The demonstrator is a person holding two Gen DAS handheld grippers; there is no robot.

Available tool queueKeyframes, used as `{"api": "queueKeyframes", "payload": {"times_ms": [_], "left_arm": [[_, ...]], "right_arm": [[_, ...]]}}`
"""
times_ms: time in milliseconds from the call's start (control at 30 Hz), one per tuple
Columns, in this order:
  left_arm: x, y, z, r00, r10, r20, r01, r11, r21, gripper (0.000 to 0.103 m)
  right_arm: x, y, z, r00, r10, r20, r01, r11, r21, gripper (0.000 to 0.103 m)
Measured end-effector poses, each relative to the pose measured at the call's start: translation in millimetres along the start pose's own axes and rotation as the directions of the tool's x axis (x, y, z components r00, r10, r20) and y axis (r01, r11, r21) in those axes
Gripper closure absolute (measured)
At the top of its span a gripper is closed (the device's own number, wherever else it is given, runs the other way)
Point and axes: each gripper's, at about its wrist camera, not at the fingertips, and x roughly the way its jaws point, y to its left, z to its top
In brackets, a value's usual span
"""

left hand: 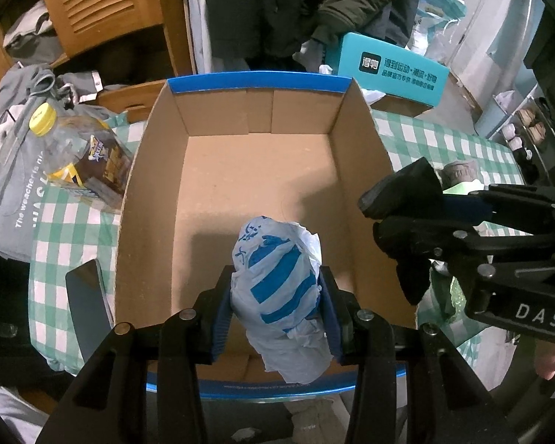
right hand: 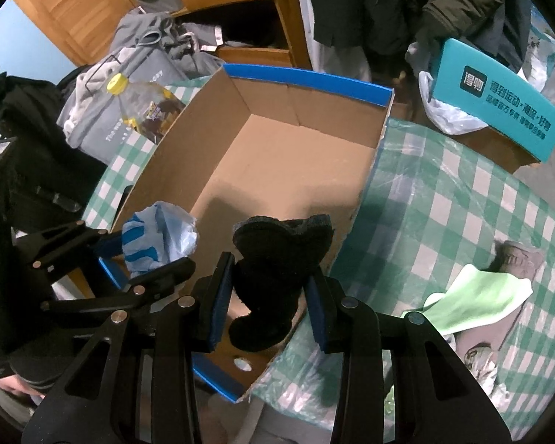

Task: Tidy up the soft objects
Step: 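Open both tools to drop the socks into the shoebox, then move both tools back over the clothes pile on the table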

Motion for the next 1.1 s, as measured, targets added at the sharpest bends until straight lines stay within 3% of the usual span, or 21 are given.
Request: {"api": "queueKeyframes", "payload": {"times_ms": [200,333,600,1100], "left_arm": [[2.7,1.1,0.0,1.000,0.006,-0.015,-0.006,1.000,-0.002,0.055],[0.7,2.2,1.1,1.000,0.011,-0.008,-0.011,1.000,-0.009,0.039],[-1.9,-2.5,3.7,1.000,0.000,0.000,0.000,1.000,0.001,0.037],[-7.6,-35.5,9.9,0.999,-0.046,0.007,0.045,0.998,0.046,0.036]], "right_arm": [[1.2,-0.5,0.3,1.000,0.005,0.000,-0.005,1.000,0.000,0.061],[-1.8,-2.2,0.4,1.000,-0.005,0.018,0.005,1.000,0.001,0.050],[-16.7,-9.9,-0.7,0.998,-0.027,0.050,0.027,1.000,0.009,0.037],[-46.1,-41.0,-26.8,0.992,-0.099,0.078,0.098,0.995,0.022,0.035]]}}
